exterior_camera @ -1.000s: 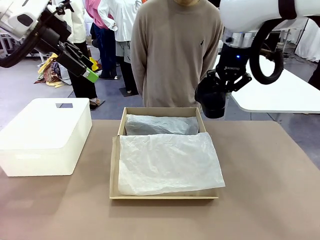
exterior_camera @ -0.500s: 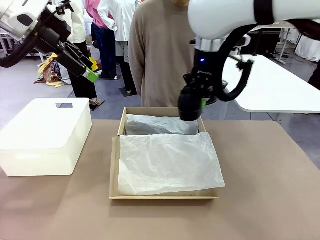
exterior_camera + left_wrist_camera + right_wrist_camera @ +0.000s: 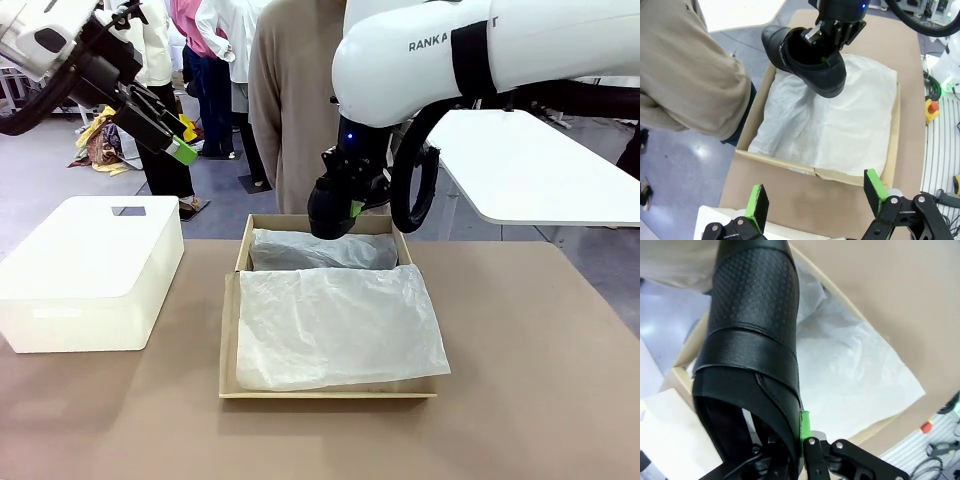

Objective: Pack the shoes into the box.
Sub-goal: Place the other shoe of the Shoes into the Shoes Box.

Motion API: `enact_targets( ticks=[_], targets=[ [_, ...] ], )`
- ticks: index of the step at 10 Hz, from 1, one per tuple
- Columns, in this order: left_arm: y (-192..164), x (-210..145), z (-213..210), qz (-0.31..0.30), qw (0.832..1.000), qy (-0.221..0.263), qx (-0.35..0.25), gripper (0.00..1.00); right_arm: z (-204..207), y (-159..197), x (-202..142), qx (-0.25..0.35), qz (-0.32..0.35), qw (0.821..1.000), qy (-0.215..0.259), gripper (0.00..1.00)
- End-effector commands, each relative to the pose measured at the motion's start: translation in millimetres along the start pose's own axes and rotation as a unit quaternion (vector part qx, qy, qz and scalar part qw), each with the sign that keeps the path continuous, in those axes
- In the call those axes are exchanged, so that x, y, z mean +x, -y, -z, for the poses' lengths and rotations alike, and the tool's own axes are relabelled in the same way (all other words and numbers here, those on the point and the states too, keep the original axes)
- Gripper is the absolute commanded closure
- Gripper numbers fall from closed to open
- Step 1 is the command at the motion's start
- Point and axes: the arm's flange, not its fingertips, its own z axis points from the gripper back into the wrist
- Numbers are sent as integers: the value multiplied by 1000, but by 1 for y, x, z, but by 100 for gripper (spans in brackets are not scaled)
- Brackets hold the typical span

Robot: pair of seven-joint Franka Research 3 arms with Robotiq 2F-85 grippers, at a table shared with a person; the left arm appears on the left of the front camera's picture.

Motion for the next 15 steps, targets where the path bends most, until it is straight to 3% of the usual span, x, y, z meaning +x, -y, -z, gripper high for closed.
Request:
enact_targets(
  ticks=[1, 6, 9, 11, 15],
  targets=[
    [1, -3, 0, 5, 1000, 13, -8, 0, -2, 4, 3, -8, 0, 1000, -7, 100],
    [1, -3, 0, 5, 1000, 13, -8, 0, 4, 3, 2, -13, 2, 1000, -3, 100],
    [1, -3, 0, 5, 1000, 13, -8, 0, -7, -12, -32, -24, 141, 988, 62, 100],
    [1, -3, 0, 5, 1000, 13, -8, 0, -7, -22, -48, -53, 224, 969, 92, 100],
    [1, -3, 0, 5, 1000, 13, -8, 0, 1, -51, -70, -41, 316, 946, 66, 100]
  ],
)
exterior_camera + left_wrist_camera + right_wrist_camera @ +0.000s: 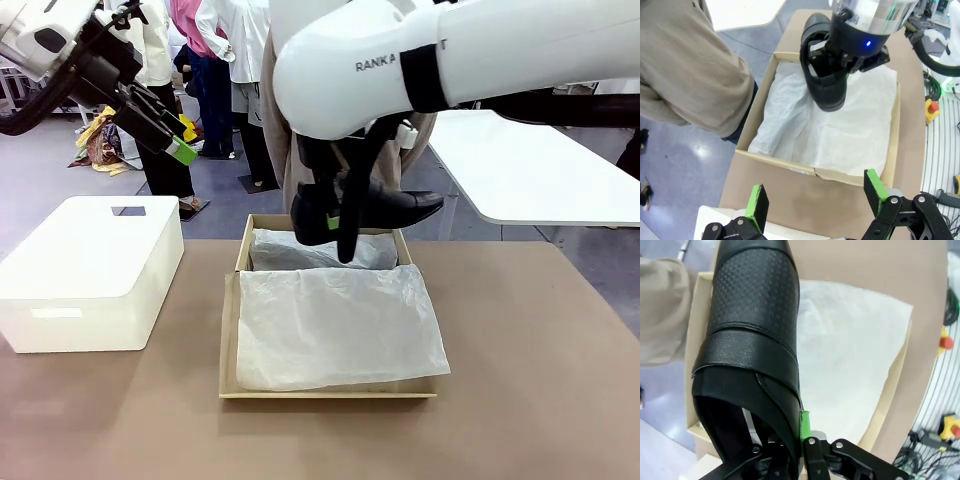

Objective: Pack the shoes into the box.
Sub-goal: Place the other shoe of the Shoes into the Shoes Box.

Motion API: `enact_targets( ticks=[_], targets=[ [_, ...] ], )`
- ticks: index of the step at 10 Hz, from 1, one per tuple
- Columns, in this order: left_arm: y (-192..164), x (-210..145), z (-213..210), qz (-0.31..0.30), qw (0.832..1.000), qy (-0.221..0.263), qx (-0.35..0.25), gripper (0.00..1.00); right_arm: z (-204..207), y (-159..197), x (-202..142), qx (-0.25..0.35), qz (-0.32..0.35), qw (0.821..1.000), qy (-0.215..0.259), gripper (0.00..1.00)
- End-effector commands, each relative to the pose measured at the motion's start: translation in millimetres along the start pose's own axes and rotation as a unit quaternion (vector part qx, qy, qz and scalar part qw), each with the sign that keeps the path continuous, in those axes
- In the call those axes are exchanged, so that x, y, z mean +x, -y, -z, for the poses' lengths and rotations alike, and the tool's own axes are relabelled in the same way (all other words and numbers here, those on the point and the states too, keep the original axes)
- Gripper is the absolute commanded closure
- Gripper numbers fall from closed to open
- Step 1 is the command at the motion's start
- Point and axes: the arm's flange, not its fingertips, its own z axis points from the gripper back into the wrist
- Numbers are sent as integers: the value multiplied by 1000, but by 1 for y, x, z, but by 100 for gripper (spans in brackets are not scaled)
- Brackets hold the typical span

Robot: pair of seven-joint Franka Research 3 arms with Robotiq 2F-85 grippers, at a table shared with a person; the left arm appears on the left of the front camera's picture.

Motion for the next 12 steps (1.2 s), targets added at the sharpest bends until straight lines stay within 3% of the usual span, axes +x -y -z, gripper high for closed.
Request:
enact_targets(
  ticks=[1, 6, 7, 8, 12],
  targets=[
    [1, -3, 0, 5, 1000, 13, -8, 0, -4, -16, -23, 9, 28, 999, -14, 100],
    [1, -3, 0, 5, 1000, 13, -8, 0, 15, -15, -50, 12, 51, 998, -39, 100],
    [1, -3, 0, 5, 1000, 13, -8, 0, 16, -14, -46, 27, 2, 999, -38, 100],
    [1, -3, 0, 5, 1000, 13, -8, 0, 19, -15, -49, 2, 30, 999, -39, 100],
    [1, -3, 0, 5, 1000, 13, -8, 0, 25, -15, -55, -1, 47, 998, -43, 100]
  ],
)
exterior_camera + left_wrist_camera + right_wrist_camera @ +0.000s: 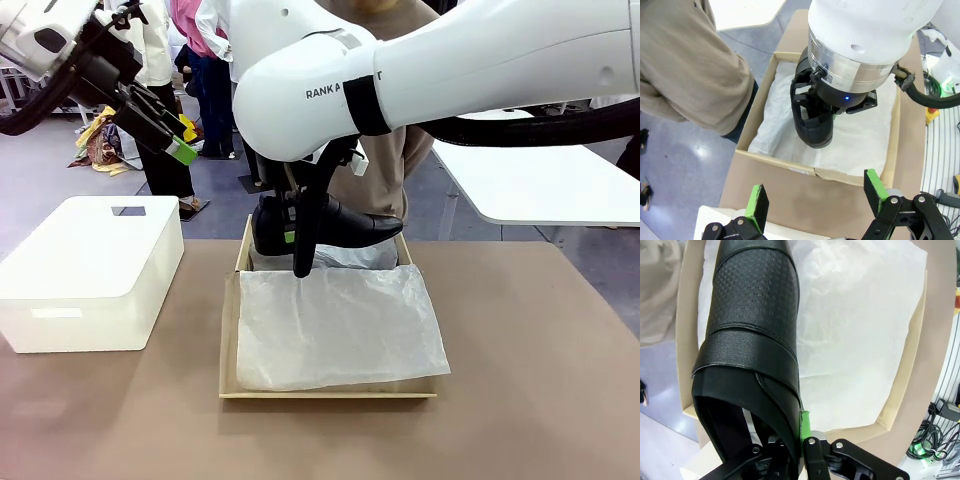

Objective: Pack the shoes into the box.
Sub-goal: Place the other shoe of the Shoes into the Shoes Box.

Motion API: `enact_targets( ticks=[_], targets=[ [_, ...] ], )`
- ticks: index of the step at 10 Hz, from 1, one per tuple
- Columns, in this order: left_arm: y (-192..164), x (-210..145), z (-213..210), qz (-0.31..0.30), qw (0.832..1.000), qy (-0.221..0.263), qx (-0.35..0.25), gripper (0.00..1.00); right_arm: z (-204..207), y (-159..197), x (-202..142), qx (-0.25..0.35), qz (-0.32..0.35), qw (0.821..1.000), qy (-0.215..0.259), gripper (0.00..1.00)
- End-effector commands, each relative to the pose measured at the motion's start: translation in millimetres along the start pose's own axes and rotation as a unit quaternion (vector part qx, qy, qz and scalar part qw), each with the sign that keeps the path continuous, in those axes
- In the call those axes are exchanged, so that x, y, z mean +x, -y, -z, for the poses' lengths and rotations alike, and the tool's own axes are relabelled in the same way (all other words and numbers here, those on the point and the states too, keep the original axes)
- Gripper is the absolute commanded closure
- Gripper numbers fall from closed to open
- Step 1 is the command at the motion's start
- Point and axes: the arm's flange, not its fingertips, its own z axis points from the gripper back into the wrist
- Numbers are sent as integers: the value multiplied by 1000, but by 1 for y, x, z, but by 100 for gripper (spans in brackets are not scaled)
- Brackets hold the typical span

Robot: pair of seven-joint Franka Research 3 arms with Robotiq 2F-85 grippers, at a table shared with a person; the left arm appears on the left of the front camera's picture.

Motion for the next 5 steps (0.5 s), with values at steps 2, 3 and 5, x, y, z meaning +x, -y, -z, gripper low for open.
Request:
enact_targets(
  ticks=[2, 3, 5],
  targets=[
    [1, -3, 0, 5, 1000, 13, -8, 0, 6, -1, -13, -3, 52, 999, -8, 100],
    [1, -3, 0, 5, 1000, 13, -8, 0, 9, -1, -14, -2, 62, 998, -3, 100],
    [1, -3, 0, 5, 1000, 13, -8, 0, 14, -2, -14, 2, 77, 997, 3, 100]
  ],
)
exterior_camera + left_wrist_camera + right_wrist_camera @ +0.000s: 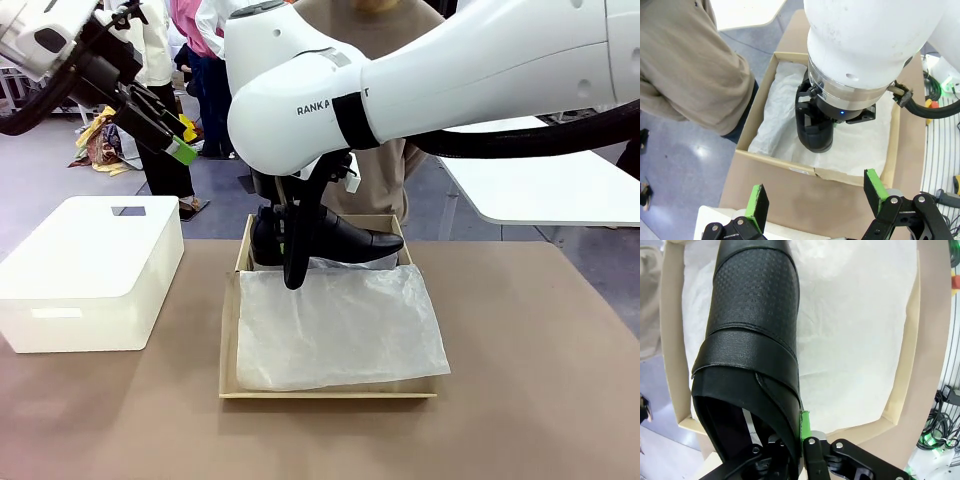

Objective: Pack the shoes into the box.
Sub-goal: Place the other shoe of the Shoes into the Shoes Box.

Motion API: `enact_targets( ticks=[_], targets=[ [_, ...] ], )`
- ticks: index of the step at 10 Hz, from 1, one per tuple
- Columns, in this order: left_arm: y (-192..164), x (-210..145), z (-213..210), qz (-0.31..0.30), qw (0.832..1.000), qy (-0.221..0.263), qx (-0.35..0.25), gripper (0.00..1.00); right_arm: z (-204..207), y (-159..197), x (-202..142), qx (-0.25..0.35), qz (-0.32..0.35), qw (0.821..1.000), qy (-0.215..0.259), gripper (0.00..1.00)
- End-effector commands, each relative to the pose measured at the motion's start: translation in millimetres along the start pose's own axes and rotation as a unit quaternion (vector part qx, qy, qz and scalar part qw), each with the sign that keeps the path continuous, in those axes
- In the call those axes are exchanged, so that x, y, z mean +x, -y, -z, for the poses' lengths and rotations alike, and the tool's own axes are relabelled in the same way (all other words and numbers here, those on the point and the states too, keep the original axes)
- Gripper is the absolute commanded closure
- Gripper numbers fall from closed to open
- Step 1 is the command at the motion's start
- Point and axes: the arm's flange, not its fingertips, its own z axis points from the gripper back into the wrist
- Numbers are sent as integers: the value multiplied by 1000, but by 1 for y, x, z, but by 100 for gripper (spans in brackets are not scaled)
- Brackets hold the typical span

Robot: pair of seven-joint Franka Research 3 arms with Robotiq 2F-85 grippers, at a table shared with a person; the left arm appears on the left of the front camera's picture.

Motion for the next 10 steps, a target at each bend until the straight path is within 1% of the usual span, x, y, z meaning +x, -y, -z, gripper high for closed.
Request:
enact_targets(
  ticks=[1, 4, 8, 10],
  targets=[
    [1, -3, 0, 5, 1000, 13, -8, 0, -2, -3, -7, 19, 38, 999, -2, 100],
    [1, -3, 0, 5, 1000, 13, -8, 0, 3, -10, -10, 24, 79, 997, -6, 100],
    [1, -3, 0, 5, 1000, 13, -8, 0, 12, -23, -13, 9, 49, 999, -11, 100],
    [1, -3, 0, 5, 1000, 13, -8, 0, 17, -29, -15, 5, 49, 999, -9, 100]
  ],
)
